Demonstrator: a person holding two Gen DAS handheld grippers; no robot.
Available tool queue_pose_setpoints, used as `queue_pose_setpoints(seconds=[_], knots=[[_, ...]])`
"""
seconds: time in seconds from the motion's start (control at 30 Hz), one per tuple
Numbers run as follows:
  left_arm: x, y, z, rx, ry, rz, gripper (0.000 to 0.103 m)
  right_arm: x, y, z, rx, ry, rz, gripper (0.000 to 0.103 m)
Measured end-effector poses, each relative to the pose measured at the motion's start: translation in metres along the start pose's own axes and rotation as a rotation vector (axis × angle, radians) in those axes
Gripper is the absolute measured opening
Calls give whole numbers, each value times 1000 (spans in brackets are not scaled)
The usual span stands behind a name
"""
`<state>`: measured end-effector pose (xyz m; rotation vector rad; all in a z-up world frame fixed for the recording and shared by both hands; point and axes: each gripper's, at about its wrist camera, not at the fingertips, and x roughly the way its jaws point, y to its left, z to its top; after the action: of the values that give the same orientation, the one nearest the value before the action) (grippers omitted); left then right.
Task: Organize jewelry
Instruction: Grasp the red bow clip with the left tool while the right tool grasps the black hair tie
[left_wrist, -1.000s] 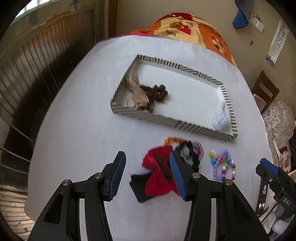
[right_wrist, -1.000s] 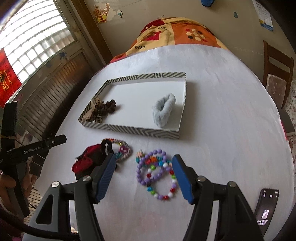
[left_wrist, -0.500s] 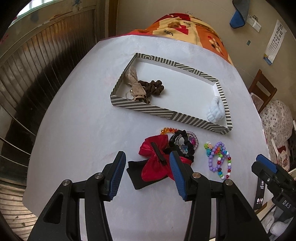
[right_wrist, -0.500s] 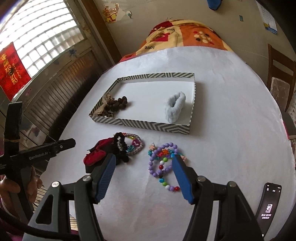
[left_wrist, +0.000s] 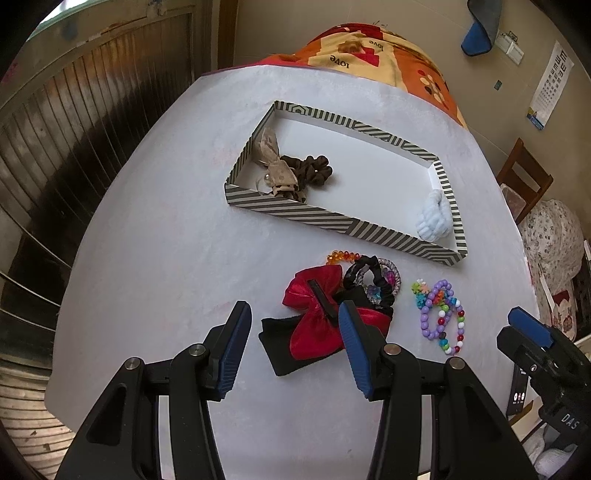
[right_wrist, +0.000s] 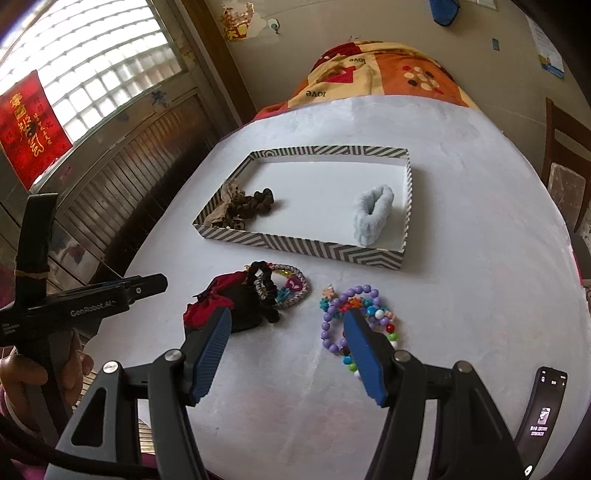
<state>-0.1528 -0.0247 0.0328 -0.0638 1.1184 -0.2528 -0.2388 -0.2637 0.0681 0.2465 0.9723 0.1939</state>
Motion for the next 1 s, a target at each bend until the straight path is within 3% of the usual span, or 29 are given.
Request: queue_pose_setpoints(seconds=[0.37,1.0], knots=[[9,23,8,-116,58,-68,27,9,3,-2,-6,21,8,67],[29,2,7,-69,108,-84,27,10,-9,-4,23,30,0,67]])
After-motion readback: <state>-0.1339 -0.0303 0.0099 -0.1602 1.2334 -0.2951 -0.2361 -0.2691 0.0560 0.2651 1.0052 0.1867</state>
